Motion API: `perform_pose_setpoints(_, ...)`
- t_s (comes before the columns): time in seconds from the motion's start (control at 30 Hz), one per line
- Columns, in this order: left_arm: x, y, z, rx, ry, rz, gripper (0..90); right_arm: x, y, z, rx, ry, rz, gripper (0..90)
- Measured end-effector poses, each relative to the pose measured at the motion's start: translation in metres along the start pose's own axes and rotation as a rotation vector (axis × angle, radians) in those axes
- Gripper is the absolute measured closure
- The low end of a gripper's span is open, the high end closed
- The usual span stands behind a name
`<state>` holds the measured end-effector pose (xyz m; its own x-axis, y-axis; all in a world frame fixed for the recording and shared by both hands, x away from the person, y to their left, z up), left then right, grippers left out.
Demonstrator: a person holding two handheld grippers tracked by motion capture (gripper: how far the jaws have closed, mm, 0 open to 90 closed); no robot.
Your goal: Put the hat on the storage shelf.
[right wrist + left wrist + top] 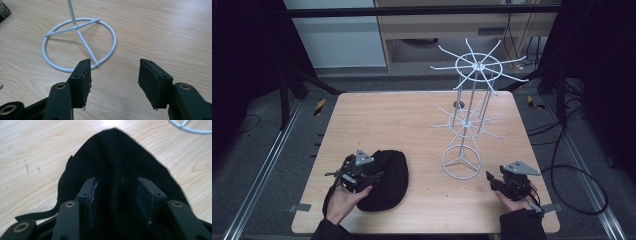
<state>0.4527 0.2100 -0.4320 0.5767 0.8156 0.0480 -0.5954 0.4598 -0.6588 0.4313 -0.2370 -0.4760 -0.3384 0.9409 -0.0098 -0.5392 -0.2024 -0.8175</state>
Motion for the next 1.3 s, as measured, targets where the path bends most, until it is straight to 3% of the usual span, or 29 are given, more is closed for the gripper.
perform_pose_setpoints(0.4,0.006,0.003,-0.011,0.074,0.055,0.044,73.5,0.001,0.001,-0.003,0.026,-0.010,0.001,45.6)
perform_pose_setpoints(0.57,0.007,0.002,-0.008,0.054,0.069,0.056,80.5,0.001,0.002,-0.004,0.034,-0.023,-0.008,46.3)
perform_pose_setpoints(0.77,0.005,0.000,0.007,-0.052,0.033,0.028,81.5,0.000,0.002,-0.005,0.029,-0.016,-0.001,46.7)
perform_pose_setpoints(1.3,-0.004,-0.010,0.059,-0.414,0.055,0.030,81.6,-0.003,0.003,-0.002,-0.013,0.011,0.002,46.4)
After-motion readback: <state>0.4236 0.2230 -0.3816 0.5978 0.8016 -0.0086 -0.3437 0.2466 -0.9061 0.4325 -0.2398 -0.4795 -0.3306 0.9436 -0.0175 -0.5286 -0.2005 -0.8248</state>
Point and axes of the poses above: each handheld gripper's, and its own axes: z roughly backward along the jaws, y roughly out of its underside, x roughly to its left, the point moved 1 cm from there along -z, roughly forward along the jaws, and after that the axes turned 1 degree about y, right-handed, at the moved point
